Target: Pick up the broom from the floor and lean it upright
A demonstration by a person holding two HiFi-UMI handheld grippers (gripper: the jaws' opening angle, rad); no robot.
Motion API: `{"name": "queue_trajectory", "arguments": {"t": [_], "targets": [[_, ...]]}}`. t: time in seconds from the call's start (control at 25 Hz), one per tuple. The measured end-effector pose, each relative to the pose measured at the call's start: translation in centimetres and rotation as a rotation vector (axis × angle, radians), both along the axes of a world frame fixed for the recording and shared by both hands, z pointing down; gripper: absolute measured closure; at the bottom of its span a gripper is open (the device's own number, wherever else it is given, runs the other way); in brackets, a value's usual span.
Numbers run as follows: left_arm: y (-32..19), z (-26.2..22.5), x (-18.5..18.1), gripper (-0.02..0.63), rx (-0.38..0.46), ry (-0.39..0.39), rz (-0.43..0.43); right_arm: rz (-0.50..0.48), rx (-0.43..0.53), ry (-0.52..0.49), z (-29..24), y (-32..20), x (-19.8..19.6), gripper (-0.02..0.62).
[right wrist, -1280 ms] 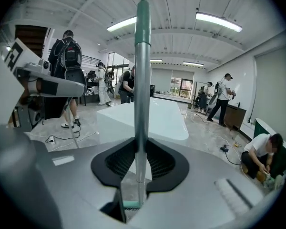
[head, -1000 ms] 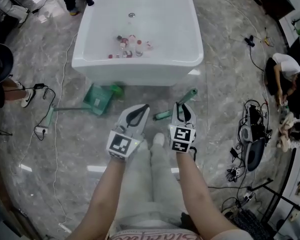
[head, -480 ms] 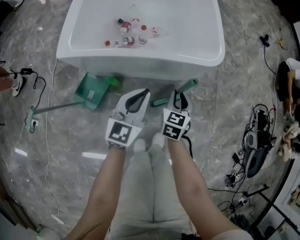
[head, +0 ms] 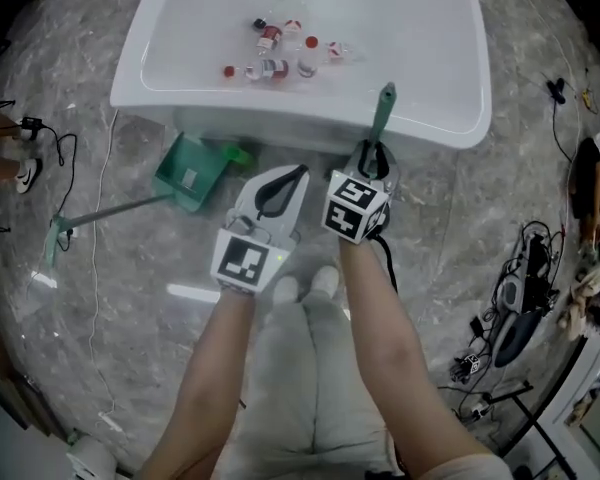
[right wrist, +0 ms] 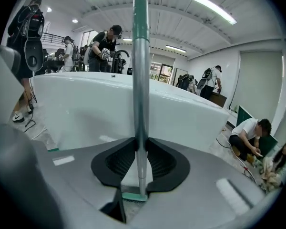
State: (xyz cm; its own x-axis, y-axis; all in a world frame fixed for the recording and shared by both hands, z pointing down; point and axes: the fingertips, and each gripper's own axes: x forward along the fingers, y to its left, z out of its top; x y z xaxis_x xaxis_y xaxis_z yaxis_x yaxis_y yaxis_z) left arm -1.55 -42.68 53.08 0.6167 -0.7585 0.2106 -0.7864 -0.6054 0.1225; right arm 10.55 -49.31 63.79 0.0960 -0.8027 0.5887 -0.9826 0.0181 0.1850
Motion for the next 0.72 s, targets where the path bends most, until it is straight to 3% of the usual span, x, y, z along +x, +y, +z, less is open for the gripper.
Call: {"name": "queue_trajectory", "arguments": {"t": [0.12,0.24,0.72], "targets": [[-0.1,0.1,-0.4,0.606,-0.007,-0.001,-0.009,-0.022,0.006,0.009,0.1,0.1,-0.5,0.514],[-0.1,0.0,-0.6,0.606,-0.012,0.001,-0.017,-0.045,0.0,-0.003,0.3,0.3,-0.8,0.405],[-0.1,0.5,-0.1,0.606,-0.031,-0.002,-0.02,-0.178,-0.035,-0.007,1.0,1.5,-1.5,0.351]]}}
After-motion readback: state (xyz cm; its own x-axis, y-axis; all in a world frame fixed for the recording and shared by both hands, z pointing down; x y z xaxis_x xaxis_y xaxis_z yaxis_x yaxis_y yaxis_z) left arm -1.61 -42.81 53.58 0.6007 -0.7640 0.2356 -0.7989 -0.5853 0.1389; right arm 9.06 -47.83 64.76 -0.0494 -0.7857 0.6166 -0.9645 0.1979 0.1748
